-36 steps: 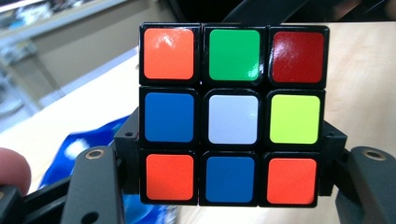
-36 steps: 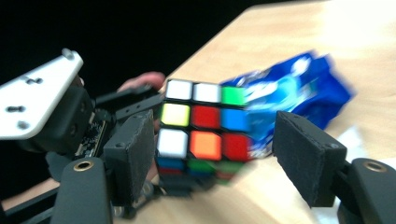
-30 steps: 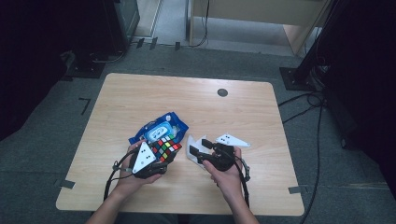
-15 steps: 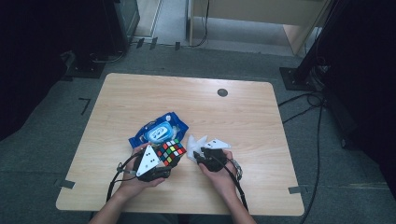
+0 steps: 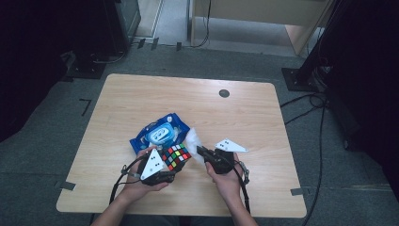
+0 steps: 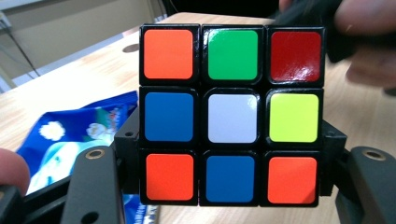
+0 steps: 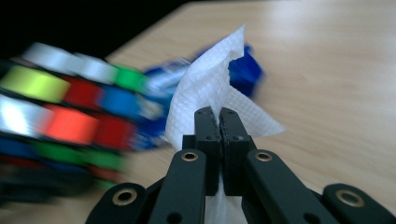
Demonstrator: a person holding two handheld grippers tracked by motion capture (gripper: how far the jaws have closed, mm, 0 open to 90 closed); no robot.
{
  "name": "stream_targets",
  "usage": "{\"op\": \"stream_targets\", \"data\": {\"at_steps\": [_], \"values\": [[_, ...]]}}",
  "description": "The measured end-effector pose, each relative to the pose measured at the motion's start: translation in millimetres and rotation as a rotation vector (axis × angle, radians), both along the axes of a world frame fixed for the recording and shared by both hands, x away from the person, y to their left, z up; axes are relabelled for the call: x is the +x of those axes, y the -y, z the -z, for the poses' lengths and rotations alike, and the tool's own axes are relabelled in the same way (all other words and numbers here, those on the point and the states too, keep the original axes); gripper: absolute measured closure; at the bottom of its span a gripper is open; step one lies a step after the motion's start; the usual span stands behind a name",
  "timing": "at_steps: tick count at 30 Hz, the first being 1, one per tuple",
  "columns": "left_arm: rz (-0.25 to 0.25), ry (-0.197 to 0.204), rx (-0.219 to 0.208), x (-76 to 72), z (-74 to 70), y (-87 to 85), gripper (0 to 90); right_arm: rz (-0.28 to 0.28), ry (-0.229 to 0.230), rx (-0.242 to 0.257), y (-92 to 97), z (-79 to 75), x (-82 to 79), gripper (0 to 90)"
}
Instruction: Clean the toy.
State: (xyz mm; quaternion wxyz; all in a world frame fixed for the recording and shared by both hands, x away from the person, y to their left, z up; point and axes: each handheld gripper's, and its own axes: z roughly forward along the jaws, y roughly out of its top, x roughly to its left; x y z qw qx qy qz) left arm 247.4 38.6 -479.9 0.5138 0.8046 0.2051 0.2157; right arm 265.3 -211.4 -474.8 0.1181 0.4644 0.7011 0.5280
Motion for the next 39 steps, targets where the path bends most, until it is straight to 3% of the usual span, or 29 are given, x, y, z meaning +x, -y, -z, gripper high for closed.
{"op": "stream_targets", "data": {"at_steps": [2,4,10,17,20,25,28,32,35,39], "values": [[0.014,0.002,0.008,-2.0,1.3,3.9,33.6,-0.051,0.041,0.038,-7.9,-13.4,-8.2,89.2],[0.022,0.003,0.015,-3.3,1.7,5.7,33.6,-0.081,0.047,0.042,-14.2,-19.3,-12.1,89.3],[0.031,0.005,-0.003,-4.3,0.3,4.5,33.7,-0.090,0.012,0.104,-14.4,-22.9,-13.6,89.3],[0.025,0.002,0.006,-3.6,1.9,5.5,33.7,-0.141,0.018,0.154,-22.1,-30.1,-19.3,89.3],[0.014,0.003,0.011,-3.1,1.7,5.6,33.7,-0.179,0.019,0.179,-26.1,-35.6,-23.1,89.3],[0.003,0.004,-0.018,-1.6,-2.2,1.5,33.7,-0.262,0.021,0.211,-31.7,-46.0,-30.6,89.2],[-0.006,0.011,-0.028,-0.7,-5.2,-2.7,33.7,-0.290,0.022,0.209,-32.5,-48.7,-32.9,89.2],[-0.004,0.023,-0.021,-1.4,-6.6,-5.0,33.7,-0.295,0.024,0.221,-25.6,-47.0,-29.9,89.0],[0.010,0.026,-0.049,-2.2,-9.1,-7.0,33.8,-0.248,0.014,0.212,-16.9,-43.2,-25.3,89.0],[0.021,0.025,-0.054,-3.2,-11.7,-6.4,33.8,-0.190,-0.023,0.243,-8.1,-34.1,-17.9,88.9]]}}
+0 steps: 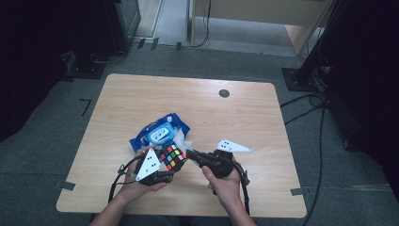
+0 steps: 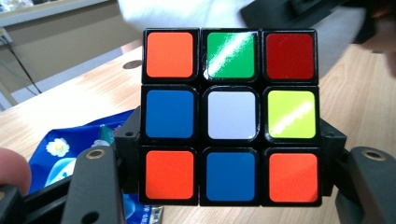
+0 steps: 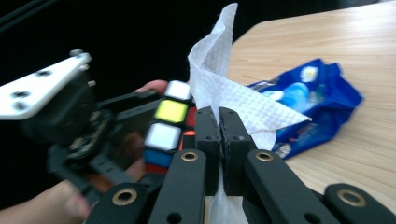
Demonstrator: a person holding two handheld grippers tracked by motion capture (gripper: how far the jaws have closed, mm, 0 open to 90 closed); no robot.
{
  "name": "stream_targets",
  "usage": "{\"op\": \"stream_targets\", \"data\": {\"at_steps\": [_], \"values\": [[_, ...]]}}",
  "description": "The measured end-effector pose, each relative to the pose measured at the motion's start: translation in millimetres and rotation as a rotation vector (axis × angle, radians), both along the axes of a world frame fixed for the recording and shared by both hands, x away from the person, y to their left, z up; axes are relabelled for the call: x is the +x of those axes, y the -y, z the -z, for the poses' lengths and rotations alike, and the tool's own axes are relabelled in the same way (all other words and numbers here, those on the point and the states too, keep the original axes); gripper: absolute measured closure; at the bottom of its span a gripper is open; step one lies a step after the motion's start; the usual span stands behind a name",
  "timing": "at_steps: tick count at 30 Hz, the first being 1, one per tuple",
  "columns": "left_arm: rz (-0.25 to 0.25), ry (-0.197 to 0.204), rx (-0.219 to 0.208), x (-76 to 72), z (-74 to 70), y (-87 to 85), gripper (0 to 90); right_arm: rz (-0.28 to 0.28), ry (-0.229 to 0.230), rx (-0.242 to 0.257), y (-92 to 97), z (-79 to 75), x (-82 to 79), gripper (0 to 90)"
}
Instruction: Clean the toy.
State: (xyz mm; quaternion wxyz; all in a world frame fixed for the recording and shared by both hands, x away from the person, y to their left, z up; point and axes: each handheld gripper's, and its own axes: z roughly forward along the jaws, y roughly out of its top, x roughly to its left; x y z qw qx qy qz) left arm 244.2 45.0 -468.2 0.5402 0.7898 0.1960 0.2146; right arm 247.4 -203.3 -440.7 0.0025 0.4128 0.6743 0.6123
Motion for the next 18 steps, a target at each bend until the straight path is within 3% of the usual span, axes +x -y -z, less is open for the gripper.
{"op": "stream_targets", "data": {"at_steps": [5,10,14,18], "values": [[0.031,0.005,0.024,-5.5,3.3,11.7,33.7,0.035,-0.012,0.025,-1.7,1.4,0.3,88.9],[0.005,-0.014,0.016,-1.4,4.5,8.0,33.7,-0.035,0.030,0.043,-14.1,-10.4,-11.3,88.8],[-0.019,-0.012,0.005,1.9,1.2,0.6,33.7,-0.071,0.033,0.055,-15.5,-12.5,-12.6,88.6],[-0.025,-0.010,-0.028,3.3,-2.9,-6.5,33.7,-0.025,-0.001,0.044,-5.2,-4.7,-5.9,88.6]]}}
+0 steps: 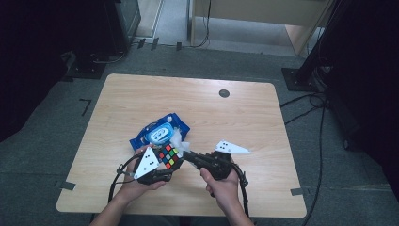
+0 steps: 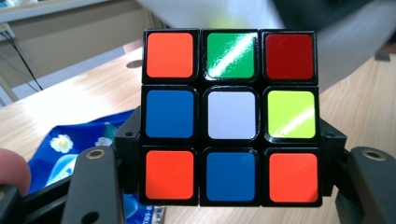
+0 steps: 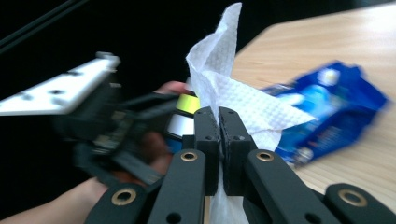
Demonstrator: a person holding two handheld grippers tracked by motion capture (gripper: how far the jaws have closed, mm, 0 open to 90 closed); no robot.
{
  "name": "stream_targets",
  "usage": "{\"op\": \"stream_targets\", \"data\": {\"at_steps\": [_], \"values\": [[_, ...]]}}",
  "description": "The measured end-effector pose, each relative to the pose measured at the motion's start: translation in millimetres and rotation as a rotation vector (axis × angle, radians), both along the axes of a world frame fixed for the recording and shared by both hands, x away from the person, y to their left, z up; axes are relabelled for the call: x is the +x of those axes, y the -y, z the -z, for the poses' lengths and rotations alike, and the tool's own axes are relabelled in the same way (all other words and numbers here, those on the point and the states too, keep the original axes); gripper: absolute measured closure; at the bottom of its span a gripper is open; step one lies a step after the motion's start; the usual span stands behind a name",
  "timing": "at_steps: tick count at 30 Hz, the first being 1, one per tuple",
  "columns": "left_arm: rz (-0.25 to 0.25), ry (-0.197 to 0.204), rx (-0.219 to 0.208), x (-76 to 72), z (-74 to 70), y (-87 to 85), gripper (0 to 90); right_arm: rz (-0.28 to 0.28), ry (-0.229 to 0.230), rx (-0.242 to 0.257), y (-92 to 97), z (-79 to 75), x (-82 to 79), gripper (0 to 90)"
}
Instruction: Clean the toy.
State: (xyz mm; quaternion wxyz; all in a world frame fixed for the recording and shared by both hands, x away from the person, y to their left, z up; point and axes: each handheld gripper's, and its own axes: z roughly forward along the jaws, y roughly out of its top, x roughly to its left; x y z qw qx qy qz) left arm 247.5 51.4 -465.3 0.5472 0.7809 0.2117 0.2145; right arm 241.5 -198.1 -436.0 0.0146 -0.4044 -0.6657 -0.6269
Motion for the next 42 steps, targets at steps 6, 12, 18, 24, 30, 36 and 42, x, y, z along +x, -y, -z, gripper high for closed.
{"op": "stream_targets", "data": {"at_steps": [6,12,18,24,30,36,42], "values": [[0.004,0.006,-0.022,0.1,-2.5,-1.8,33.7,0.165,-0.061,-0.096,20.7,27.9,17.8,88.6],[-0.006,-0.001,-0.014,1.7,-0.2,-0.8,33.7,0.225,-0.032,-0.162,18.3,37.1,22.8,68.5],[-0.033,-0.004,-0.019,3.6,0.3,-3.7,33.7,0.227,0.014,-0.101,15.8,17.2,13.0,49.5],[-0.061,0.001,-0.017,3.2,1.7,-0.7,33.7,0.182,-0.035,0.022,1.8,3.2,3.9,31.3],[-0.061,0.029,-0.002,-4.4,2.7,10.6,33.7,0.143,-0.097,0.024,-22.0,6.0,-2.0,23.8],[-0.038,0.042,-0.013,-10.2,2.1,17.2,33.7,0.164,-0.150,0.013,-28.5,12.9,-2.9,33.3],[0.001,0.017,-0.013,-7.8,3.8,17.6,33.2,0.146,-0.190,0.032,-23.0,14.0,-1.9,34.4]]}}
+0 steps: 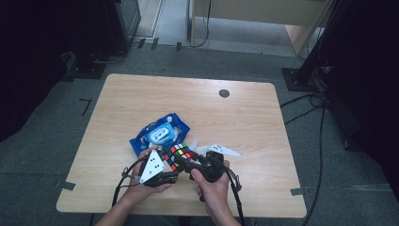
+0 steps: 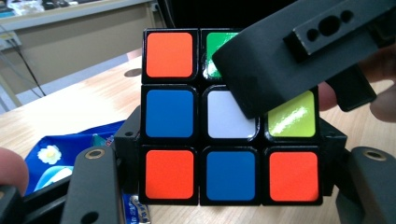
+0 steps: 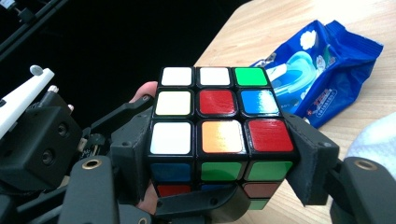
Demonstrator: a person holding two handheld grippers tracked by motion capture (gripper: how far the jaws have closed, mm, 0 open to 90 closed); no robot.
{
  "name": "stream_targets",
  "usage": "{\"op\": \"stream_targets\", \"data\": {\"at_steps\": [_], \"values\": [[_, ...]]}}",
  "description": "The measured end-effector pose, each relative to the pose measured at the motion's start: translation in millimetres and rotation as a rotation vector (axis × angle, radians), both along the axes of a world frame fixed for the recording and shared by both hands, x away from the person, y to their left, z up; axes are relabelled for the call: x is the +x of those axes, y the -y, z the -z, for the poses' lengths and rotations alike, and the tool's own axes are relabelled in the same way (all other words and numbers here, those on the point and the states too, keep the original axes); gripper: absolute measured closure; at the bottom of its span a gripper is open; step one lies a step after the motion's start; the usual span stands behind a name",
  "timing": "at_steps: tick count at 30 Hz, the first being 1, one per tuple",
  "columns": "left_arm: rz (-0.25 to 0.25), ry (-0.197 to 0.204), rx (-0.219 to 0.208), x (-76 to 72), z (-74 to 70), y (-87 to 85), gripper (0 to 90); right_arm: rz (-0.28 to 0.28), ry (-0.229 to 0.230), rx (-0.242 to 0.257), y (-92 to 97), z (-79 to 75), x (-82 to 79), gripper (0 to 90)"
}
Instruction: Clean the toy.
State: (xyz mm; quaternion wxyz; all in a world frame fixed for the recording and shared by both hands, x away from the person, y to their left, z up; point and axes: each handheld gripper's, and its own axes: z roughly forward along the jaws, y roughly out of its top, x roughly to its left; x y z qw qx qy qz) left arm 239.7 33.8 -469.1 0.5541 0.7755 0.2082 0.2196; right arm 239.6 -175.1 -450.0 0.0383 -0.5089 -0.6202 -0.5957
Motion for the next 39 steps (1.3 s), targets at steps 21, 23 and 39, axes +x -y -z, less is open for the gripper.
{"op": "stream_targets", "data": {"at_steps": [21,23,39], "values": [[0.030,0.068,0.120,-1.0,3.9,-2.1,20.3,-0.062,-0.027,-0.046,19.0,-12.2,8.2,34.3],[0.034,0.066,0.119,-2.2,3.6,-0.5,18.5,-0.066,-0.032,-0.052,18.0,-11.8,8.1,34.3],[0.042,0.092,0.131,-7.6,3.4,6.1,22.3,-0.106,-0.050,-0.105,8.2,-9.6,6.4,34.3]]}}
